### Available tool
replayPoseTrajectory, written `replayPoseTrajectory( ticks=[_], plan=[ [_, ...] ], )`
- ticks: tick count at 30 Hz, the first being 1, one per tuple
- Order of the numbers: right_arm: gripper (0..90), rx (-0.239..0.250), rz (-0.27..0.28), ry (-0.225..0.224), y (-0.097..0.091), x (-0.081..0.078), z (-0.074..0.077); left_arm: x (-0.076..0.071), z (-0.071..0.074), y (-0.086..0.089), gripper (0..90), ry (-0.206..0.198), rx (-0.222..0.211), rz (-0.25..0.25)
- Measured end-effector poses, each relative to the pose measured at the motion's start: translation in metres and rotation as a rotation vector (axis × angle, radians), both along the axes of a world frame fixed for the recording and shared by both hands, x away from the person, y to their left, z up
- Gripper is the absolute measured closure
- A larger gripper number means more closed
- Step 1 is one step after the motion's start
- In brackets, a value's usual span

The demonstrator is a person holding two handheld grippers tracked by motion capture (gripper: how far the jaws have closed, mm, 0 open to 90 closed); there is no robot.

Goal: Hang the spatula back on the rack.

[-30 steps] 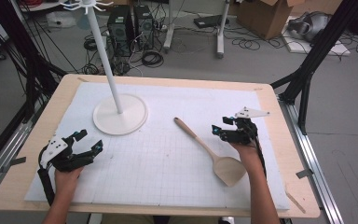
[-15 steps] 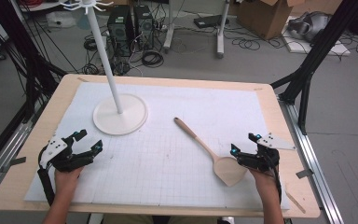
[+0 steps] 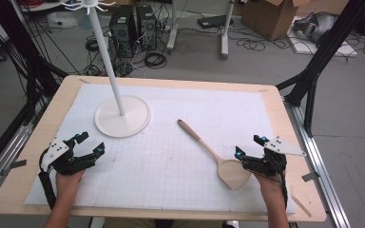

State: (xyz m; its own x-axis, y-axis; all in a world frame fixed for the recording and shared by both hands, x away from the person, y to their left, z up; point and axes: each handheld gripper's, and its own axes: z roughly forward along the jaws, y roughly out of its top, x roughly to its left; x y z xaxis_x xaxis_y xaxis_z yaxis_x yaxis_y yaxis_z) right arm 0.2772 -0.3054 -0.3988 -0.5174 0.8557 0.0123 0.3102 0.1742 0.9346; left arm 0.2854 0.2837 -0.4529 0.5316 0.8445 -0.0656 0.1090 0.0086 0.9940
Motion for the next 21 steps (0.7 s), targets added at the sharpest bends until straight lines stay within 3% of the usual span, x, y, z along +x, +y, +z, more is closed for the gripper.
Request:
replayPoseTrajectory(
  ticks=[3, 8, 13, 14, 16, 17, 21],
  plan=[
    [16.2, 0.047, 0.037, 0.022, 0.007, 0.002, -0.001, 0.000, 0.000, 0.000, 19.9, -0.001, 0.001, 0.000],
    [16.6, 0.018, 0.076, 0.042, 0.023, 0.006, -0.003, 0.000, 0.000, 0.000, 19.9, -0.005, 0.000, -0.001],
    [23.6, -0.053, 0.130, 0.052, 0.042, 0.012, -0.004, -0.001, 0.000, -0.001, 19.9, -0.005, 0.004, 0.000],
    [26.3, -0.105, 0.145, 0.083, 0.051, 0.016, -0.007, 0.000, 0.000, -0.001, 20.0, -0.007, 0.006, 0.001],
    [27.6, -0.123, 0.151, 0.090, 0.055, 0.017, -0.008, 0.000, 0.000, -0.001, 20.0, -0.007, 0.009, 0.001],
    [30.9, -0.168, 0.170, 0.106, 0.062, 0.020, -0.011, -0.001, 0.000, -0.001, 20.0, -0.007, 0.009, 0.002],
    [35.1, -0.207, 0.187, 0.137, 0.068, 0.025, -0.015, 0.000, 0.000, -0.001, 20.0, -0.006, 0.009, 0.002]
  ],
)
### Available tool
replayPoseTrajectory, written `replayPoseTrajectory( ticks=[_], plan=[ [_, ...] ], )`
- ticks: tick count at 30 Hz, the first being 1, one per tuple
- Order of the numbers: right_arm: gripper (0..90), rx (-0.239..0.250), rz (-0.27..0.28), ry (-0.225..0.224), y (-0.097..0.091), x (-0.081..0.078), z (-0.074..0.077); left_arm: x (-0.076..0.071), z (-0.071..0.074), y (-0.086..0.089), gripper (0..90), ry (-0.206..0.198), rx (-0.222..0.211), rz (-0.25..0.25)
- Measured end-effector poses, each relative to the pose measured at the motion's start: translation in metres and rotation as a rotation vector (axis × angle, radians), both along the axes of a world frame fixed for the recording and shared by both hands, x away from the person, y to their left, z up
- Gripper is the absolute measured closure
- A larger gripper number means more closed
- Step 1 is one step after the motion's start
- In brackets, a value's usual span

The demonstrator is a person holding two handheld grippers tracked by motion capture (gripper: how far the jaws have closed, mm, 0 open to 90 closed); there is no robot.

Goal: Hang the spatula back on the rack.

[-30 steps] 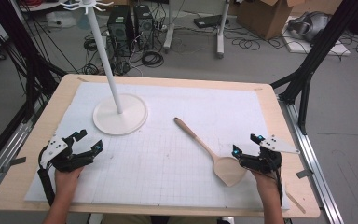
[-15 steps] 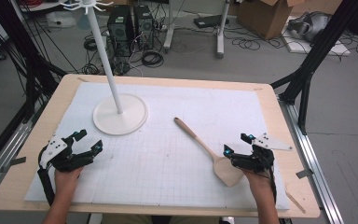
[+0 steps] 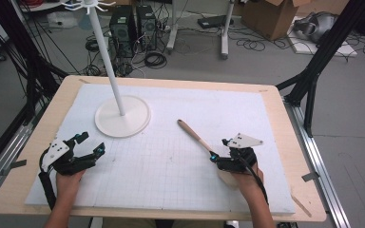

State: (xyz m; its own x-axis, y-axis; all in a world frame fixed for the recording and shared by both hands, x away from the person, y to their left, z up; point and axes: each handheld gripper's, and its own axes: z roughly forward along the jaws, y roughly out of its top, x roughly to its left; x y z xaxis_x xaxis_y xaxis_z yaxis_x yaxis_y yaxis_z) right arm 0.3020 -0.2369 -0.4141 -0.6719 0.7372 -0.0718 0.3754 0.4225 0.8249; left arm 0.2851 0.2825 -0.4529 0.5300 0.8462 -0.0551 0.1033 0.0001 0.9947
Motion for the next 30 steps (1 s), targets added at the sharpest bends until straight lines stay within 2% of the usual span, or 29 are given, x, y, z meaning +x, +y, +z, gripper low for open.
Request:
replayPoseTrajectory(
  ticks=[1, 7, 9, 10, 11, 14, 19, 22, 24, 27, 30],
  plan=[
    [38.8, -0.020, 0.001, 0.024, 0.002, 0.004, -0.002, 0.000, 0.000, 0.000, 20.0, 0.000, 0.000, 0.000],
    [43.5, -0.070, -0.008, 0.069, 0.006, 0.013, -0.002, 0.000, 0.000, 0.000, 20.0, -0.001, -0.002, -0.001],
    [43.4, -0.093, -0.004, 0.107, 0.009, 0.018, -0.003, 0.000, 0.000, 0.000, 20.0, -0.001, -0.002, -0.001],
    [44.0, -0.119, 0.006, 0.143, 0.014, 0.023, -0.003, 0.000, 0.000, 0.000, 20.0, -0.001, -0.001, -0.001],
    [44.0, -0.119, 0.006, 0.143, 0.014, 0.023, -0.003, 0.000, 0.000, 0.000, 20.0, -0.001, -0.002, 0.000],
    [44.6, -0.154, 0.009, 0.196, 0.023, 0.033, -0.003, 0.000, 0.000, 0.000, 20.0, 0.001, -0.002, 0.000],
    [46.5, -0.188, 0.015, 0.229, 0.031, 0.042, -0.004, 0.000, 0.000, 0.001, 20.0, 0.000, -0.004, -0.001],
    [47.8, -0.194, 0.021, 0.245, 0.034, 0.046, -0.008, 0.000, 0.000, 0.001, 20.0, 0.000, -0.005, -0.001],
    [49.1, -0.217, 0.011, 0.262, 0.035, 0.050, -0.012, 0.000, 0.000, 0.001, 20.0, 0.000, -0.005, -0.002],
    [51.2, -0.217, 0.009, 0.268, 0.034, 0.051, -0.013, 0.000, 0.000, 0.000, 20.0, 0.000, -0.009, -0.001],
    [57.3, -0.217, 0.017, 0.277, 0.033, 0.052, -0.014, 0.000, 0.000, 0.000, 20.0, 0.000, -0.010, 0.000]
  ],
)
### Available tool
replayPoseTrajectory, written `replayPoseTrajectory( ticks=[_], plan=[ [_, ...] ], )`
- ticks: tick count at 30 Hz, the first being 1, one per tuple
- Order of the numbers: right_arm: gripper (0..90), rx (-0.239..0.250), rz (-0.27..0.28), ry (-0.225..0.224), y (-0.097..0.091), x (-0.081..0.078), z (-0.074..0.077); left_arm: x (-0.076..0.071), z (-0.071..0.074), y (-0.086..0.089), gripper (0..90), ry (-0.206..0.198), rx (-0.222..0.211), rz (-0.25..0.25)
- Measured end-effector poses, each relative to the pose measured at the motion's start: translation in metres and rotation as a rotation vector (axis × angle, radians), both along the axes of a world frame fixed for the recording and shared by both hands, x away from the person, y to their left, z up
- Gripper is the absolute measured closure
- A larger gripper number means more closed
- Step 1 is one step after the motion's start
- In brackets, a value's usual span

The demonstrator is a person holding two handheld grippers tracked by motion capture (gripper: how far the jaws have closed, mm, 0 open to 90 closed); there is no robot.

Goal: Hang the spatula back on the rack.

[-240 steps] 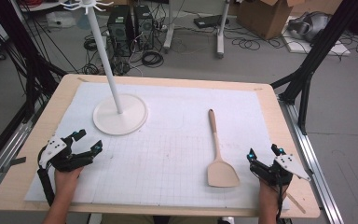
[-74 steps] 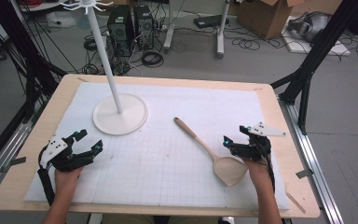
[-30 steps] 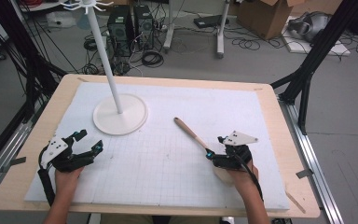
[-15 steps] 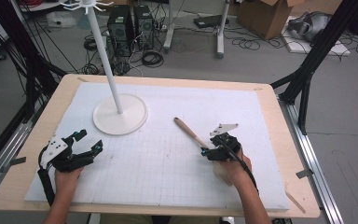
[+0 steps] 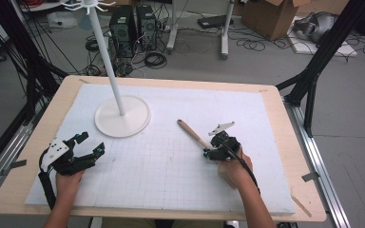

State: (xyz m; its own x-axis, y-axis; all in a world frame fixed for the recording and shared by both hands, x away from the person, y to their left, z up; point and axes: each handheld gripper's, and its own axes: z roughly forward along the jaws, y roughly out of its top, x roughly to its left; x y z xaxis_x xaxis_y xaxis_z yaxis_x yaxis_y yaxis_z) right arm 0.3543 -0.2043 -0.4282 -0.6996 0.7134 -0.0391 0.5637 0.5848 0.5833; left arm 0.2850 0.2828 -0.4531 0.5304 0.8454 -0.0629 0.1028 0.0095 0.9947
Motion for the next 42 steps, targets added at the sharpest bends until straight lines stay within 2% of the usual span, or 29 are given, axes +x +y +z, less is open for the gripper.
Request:
replayPoseTrajectory(
  ticks=[7, 12, 18, 22, 26, 27, 28, 33, 37, 38, 40, 41, 42],
  plan=[
    [67.6, 0.007, 0.028, 0.019, 0.001, 0.000, -0.001, 0.000, 0.000, 0.000, 20.0, 0.001, 0.005, 0.000],
    [74.6, 0.049, 0.007, 0.047, -0.003, 0.002, -0.001, 0.000, 0.000, 0.000, 20.0, 0.001, 0.004, 0.000],
    [78.1, 0.044, -0.010, 0.049, -0.002, 0.001, -0.001, 0.000, 0.000, 0.000, 20.1, 0.002, -0.001, 0.000],
    [78.5, 0.036, 0.002, 0.030, -0.002, -0.001, 0.001, 0.000, 0.000, 0.000, 20.1, 0.001, 0.001, -0.001],
    [78.6, 0.082, 0.007, 0.014, -0.005, -0.002, 0.005, 0.000, 0.000, 0.000, 20.1, 0.000, 0.001, 0.000],
    [78.5, 0.123, 0.003, 0.012, -0.008, -0.003, 0.008, 0.000, 0.000, 0.000, 20.1, 0.000, 0.001, 0.000],
    [78.5, 0.123, 0.003, 0.012, -0.008, -0.003, 0.008, 0.000, 0.000, 0.000, 20.1, 0.001, -0.001, 0.000],
    [78.4, 0.190, -0.010, -0.011, -0.015, -0.006, 0.015, 0.000, 0.000, 0.000, 20.2, 0.000, -0.002, 0.001],
    [78.4, 0.208, 0.007, -0.068, -0.015, -0.013, 0.022, 0.000, 0.000, 0.000, 20.3, 0.003, 0.000, 0.013],
    [78.4, 0.208, 0.007, -0.068, -0.015, -0.013, 0.022, 0.000, 0.001, 0.000, 20.3, 0.003, 0.000, 0.019],
    [78.4, 0.218, 0.021, -0.098, -0.011, -0.019, 0.026, 0.000, 0.002, -0.001, 23.0, 0.023, 0.003, 0.033],
    [78.4, 0.218, 0.021, -0.098, -0.011, -0.019, 0.026, 0.000, 0.002, -0.002, 23.0, 0.042, 0.014, 0.054],
    [78.4, 0.240, 0.027, -0.110, -0.010, -0.022, 0.027, 0.000, 0.004, -0.004, 23.5, 0.058, 0.012, 0.056]
  ],
)
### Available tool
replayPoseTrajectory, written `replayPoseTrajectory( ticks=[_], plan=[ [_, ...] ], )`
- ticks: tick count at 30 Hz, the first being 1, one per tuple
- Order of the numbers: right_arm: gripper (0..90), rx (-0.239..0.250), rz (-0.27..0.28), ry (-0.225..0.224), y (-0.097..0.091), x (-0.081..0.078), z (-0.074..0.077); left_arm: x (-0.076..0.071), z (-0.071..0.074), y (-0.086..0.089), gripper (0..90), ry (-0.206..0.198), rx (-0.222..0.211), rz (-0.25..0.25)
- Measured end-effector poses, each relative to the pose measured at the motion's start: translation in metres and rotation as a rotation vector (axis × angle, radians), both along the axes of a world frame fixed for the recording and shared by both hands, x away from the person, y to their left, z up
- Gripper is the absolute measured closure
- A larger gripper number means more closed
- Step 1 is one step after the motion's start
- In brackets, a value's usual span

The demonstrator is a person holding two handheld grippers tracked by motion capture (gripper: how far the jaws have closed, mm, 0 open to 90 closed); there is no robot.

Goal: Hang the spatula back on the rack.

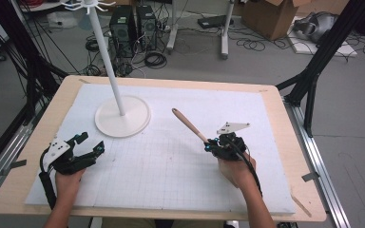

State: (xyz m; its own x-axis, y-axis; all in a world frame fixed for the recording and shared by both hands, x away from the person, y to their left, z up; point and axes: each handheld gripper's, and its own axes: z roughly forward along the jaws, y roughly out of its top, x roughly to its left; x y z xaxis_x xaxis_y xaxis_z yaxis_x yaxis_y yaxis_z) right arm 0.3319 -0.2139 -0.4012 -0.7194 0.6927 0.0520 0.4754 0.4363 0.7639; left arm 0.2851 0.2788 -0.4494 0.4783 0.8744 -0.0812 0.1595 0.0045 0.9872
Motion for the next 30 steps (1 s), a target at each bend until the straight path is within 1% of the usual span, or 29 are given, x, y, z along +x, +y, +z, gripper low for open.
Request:
replayPoseTrajectory(
  ticks=[1, 3, 4, 7, 9, 11, 16, 20, 21, 25, 27, 28, 30],
  plan=[
    [78.4, 0.012, 0.003, -0.005, 0.001, -0.002, 0.000, 0.000, 0.002, -0.002, 23.9, 0.002, -0.005, -0.010],
    [78.4, 0.020, 0.005, -0.011, 0.002, -0.003, 0.001, -0.001, 0.006, -0.007, 24.2, -0.002, 0.001, -0.030],
    [78.3, 0.020, 0.009, -0.016, 0.002, -0.004, 0.001, -0.002, 0.010, -0.011, 24.2, -0.014, 0.010, -0.041],
    [78.3, 0.022, 0.006, -0.028, 0.003, -0.006, 0.000, -0.001, 0.016, -0.021, 24.5, -0.017, 0.000, -0.084],
    [78.3, 0.029, -0.001, -0.036, 0.002, -0.008, 0.000, 0.000, 0.018, -0.026, 25.0, -0.014, -0.003, -0.103],
    [78.3, 0.037, -0.008, -0.043, 0.000, -0.009, 0.000, 0.003, 0.020, -0.030, 25.3, -0.002, -0.007, -0.121],
    [78.3, 0.056, -0.020, -0.056, -0.004, -0.011, 0.000, 0.007, 0.025, -0.037, 25.9, 0.014, -0.011, -0.155],
    [78.3, 0.082, -0.023, -0.071, -0.005, -0.013, 0.000, 0.009, 0.030, -0.042, 27.1, 0.023, -0.015, -0.182],
    [78.3, 0.094, -0.024, -0.066, -0.004, -0.014, 0.001, 0.010, 0.031, -0.043, 27.3, 0.024, -0.012, -0.189],
    [78.3, 0.120, -0.011, -0.105, 0.000, -0.018, 0.003, 0.014, 0.039, -0.051, 29.7, 0.035, -0.023, -0.220],
    [78.3, 0.128, -0.003, -0.118, 0.003, -0.019, 0.004, 0.016, 0.045, -0.057, 32.7, 0.052, -0.018, -0.251],
    [78.3, 0.139, 0.003, -0.133, 0.007, -0.022, 0.006, 0.018, 0.048, -0.060, 36.2, 0.056, -0.013, -0.261],
    [78.3, 0.146, 0.004, -0.137, 0.010, -0.023, 0.007, 0.021, 0.054, -0.069, 36.1, 0.061, 0.000, -0.279]
  ],
)
